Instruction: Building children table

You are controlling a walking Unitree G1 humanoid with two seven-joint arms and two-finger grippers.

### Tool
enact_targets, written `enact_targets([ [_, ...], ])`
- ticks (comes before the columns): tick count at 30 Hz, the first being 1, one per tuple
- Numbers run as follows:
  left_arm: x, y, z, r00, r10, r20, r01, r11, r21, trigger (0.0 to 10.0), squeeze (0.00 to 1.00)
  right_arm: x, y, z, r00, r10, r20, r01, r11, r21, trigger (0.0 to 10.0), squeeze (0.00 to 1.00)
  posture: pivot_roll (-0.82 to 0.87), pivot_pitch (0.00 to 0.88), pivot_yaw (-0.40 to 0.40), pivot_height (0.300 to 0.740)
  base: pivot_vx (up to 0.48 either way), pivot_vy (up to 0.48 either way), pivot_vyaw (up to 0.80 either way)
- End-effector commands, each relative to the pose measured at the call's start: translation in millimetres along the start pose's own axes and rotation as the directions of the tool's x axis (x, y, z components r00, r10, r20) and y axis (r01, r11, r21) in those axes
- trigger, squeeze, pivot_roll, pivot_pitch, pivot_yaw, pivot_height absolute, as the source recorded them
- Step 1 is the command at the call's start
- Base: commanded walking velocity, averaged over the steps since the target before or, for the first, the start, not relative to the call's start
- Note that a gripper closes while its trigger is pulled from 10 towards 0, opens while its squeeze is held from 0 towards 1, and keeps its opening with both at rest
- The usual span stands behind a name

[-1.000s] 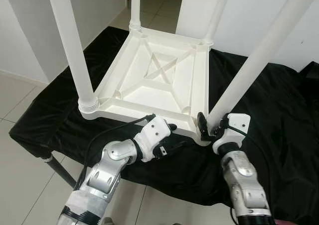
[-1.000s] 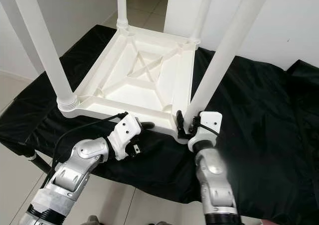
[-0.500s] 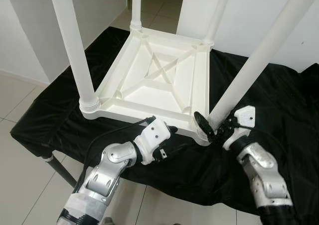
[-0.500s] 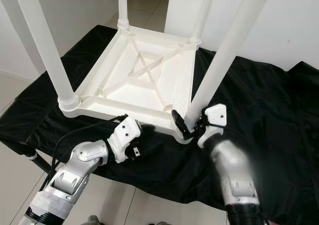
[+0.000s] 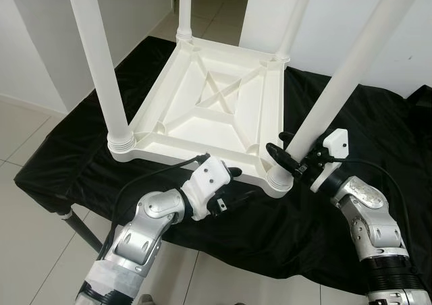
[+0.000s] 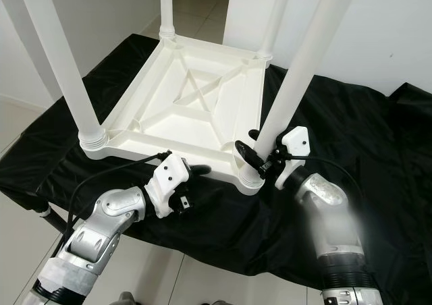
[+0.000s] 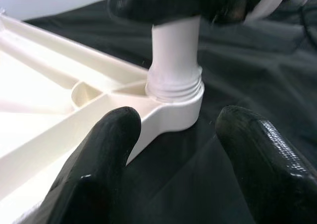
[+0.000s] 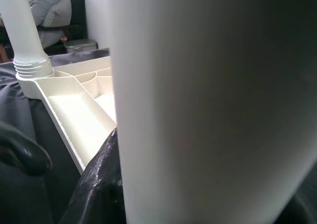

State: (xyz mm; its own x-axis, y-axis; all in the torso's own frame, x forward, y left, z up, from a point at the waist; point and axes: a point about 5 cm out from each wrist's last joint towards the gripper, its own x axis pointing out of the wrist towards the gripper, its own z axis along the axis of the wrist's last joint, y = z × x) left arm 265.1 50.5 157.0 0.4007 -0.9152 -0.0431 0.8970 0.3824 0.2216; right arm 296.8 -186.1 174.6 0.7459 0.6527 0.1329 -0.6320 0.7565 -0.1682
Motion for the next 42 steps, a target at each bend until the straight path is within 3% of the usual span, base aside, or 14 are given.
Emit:
enact_targets([
  [1,-0.7,-0.4,4.9,1.0,-0.003,0.015,0.004,1.0,-0.006,10.0,0.0,-2.9,0.5,-7.6,0.999,0.023,-0.038,-0.023,1.0,0.008,0.0,0.0,0.06,0.078,-0.085,0.74,0.0,0.0,0.0],
  [6,-2.6,0.5,10.9,1.0,-0.01,0.027,0.01,1.0,0.004,10.0,0.0,-3.8,-0.6,-9.2,0.999,0.015,-0.045,-0.014,1.0,0.019,0.0,0.0,0.05,0.081,-0.084,0.74,0.0,0.0,0.0],
  [7,-3.1,-0.5,14.7,0.999,-0.02,0.038,0.02,1.0,0.007,10.0,0.0,-3.8,-0.6,-9.2,0.999,0.003,-0.043,-0.001,1.0,0.03,10.0,0.0,0.05,0.086,-0.084,0.74,0.0,0.0,0.0],
  [10,-4.3,-4.4,24.3,0.996,-0.053,0.07,0.053,0.999,-0.001,10.0,0.0,-3.9,0.2,-9.5,0.999,-0.013,-0.039,0.015,0.998,0.053,10.0,0.0,0.05,0.09,-0.083,0.74,0.0,0.0,0.0],
  [18,-5.3,-15.7,23.9,0.992,-0.11,0.059,0.111,0.994,-0.012,10.0,0.0,-4.0,1.9,-19.1,0.993,-0.094,-0.067,0.099,0.992,0.078,10.0,0.0,0.05,0.098,-0.078,0.74,0.0,0.0,0.0],
  [31,-8.2,-16.2,24.9,0.992,-0.12,0.046,0.122,0.992,-0.027,10.0,0.0,-2.4,7.7,-14.1,0.98,-0.198,-0.009,0.198,0.971,0.132,10.0,0.0,0.04,0.106,-0.076,0.74,0.0,0.0,0.0],
  [33,-9.5,-13.1,25.7,0.993,-0.112,0.043,0.114,0.993,-0.023,10.0,0.0,-1.7,9.6,-10.1,0.968,-0.251,0.002,0.249,0.96,0.125,10.0,0.0,0.04,0.108,-0.081,0.74,0.0,0.0,0.0],
  [34,-9.7,-11.6,25.6,0.994,-0.104,0.041,0.105,0.994,-0.022,10.0,0.0,-1.0,9.3,-11.9,0.951,-0.307,-0.027,0.308,0.948,0.082,10.0,0.0,0.04,0.107,-0.081,0.74,0.0,0.0,0.0],
  [37,-9.8,-10.7,25.5,0.994,-0.098,0.04,0.099,0.995,-0.021,10.0,0.0,-0.8,9.0,-13.4,0.937,-0.345,-0.047,0.347,0.937,0.048,10.0,0.0,0.04,0.107,-0.081,0.74,0.0,0.0,0.0],
  [42,-8.9,-8.0,22.0,0.997,-0.076,0.03,0.076,0.997,-0.028,10.0,0.0,5.2,22.6,-14.4,0.9,-0.431,-0.067,0.435,0.897,0.076,10.0,0.0,0.04,0.104,-0.08,0.74,0.0,0.0,0.0],
])
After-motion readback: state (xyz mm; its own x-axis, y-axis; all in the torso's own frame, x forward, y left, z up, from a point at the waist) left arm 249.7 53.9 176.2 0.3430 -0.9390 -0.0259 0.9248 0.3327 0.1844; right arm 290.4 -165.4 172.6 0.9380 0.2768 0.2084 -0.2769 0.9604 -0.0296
